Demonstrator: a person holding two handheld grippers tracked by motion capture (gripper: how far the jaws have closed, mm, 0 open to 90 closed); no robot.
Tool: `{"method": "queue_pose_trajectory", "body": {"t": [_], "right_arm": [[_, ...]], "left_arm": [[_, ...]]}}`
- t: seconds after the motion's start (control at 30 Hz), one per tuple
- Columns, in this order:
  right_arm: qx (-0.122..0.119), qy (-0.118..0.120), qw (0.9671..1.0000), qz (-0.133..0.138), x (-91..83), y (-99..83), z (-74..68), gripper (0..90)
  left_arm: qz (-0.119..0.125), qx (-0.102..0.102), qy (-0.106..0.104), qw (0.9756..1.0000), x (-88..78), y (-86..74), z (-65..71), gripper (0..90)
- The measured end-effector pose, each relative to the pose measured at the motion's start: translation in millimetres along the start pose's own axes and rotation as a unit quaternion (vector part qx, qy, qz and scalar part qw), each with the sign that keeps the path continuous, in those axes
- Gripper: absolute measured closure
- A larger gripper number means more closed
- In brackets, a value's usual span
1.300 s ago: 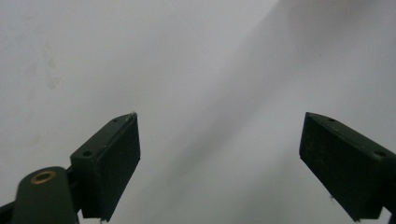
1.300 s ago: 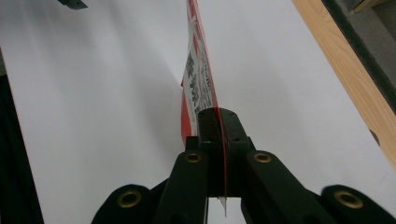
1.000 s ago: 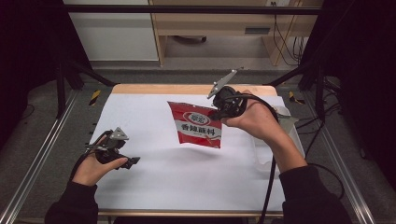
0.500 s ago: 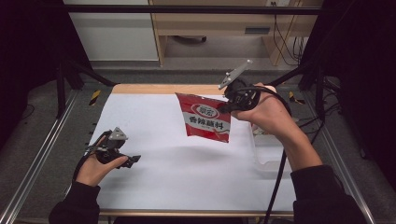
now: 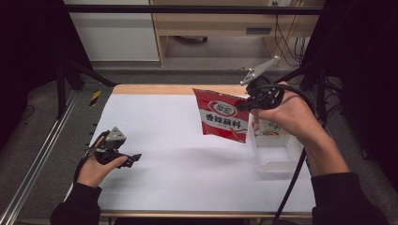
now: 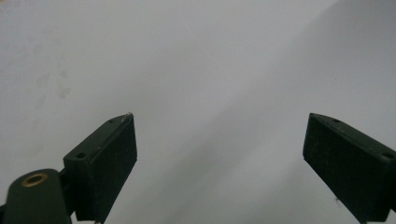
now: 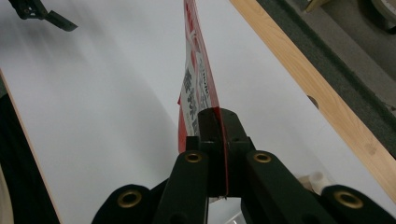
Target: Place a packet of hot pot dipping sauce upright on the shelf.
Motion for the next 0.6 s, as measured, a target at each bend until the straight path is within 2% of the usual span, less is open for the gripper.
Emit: {"method": "queue_pose_trajectory", "body": {"t": [0.27, 0.6], "right_arm": [[0.017, -0.01, 0.9996, 0.018, -21.5, -15.4, 8.1, 90.0], [0.03, -0.024, 0.999, 0.021, -38.9, -32.8, 13.9, 90.0]], "left_arm": [[-0.001, -0.011, -0.001, 0.9999, -0.1, -4.9, -4.7, 10.0], [0.002, -0.005, -0.005, 1.0, -0.1, -4.8, -3.0, 10.0]]}}
Point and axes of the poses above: each handheld gripper's, and its own axes: x roughly forward along the jaws, y roughly out of its top, z roughly to its right, the point moved 3 cm from there along x, roughly forward along the jaws, and after that the axes turned 5 degrees about x, right-handed, at the moved point
